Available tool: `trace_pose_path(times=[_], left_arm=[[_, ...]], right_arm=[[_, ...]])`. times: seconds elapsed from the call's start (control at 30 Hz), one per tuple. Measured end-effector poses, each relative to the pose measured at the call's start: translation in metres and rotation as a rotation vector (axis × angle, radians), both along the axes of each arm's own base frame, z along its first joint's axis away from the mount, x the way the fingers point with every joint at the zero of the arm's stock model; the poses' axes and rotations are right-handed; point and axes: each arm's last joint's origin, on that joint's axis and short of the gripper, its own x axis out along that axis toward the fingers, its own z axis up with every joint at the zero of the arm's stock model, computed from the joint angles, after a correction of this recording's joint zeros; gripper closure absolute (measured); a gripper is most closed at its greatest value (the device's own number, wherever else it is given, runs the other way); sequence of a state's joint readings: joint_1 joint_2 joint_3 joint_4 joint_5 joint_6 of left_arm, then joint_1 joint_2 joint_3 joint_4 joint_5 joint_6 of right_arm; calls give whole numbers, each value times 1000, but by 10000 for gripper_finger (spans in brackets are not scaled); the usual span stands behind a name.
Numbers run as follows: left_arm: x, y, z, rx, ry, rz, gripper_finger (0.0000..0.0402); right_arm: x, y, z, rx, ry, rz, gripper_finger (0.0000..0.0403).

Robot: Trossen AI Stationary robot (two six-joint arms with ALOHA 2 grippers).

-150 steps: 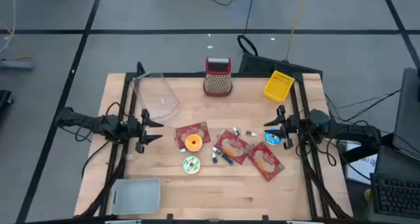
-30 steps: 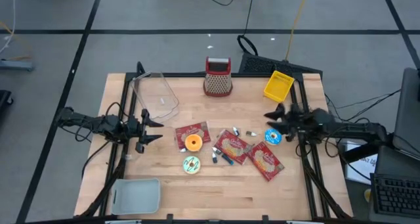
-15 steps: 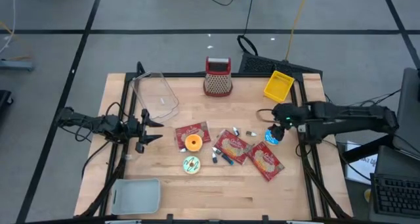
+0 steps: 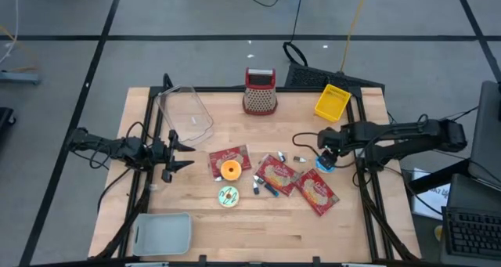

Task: Pick & Place Food Item
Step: Put the blue donut into the yellow bin

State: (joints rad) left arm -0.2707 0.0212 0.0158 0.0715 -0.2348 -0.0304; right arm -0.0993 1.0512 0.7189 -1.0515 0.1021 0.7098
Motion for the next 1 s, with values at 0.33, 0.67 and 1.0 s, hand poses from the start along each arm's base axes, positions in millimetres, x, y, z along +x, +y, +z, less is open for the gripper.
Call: trace_pose_path(times=[0.33,0.67,1.0], left_arm=[[0,0,0,0,0,0,192],[0,0,0,0,0,0,192],[0,0,0,0,0,0,192]], right_arm=[[3,16,-7,-23,29,15,165],[-10,21,-38,-42,70,-97,165],[-8,21,-57,-26,-33,-128,165]])
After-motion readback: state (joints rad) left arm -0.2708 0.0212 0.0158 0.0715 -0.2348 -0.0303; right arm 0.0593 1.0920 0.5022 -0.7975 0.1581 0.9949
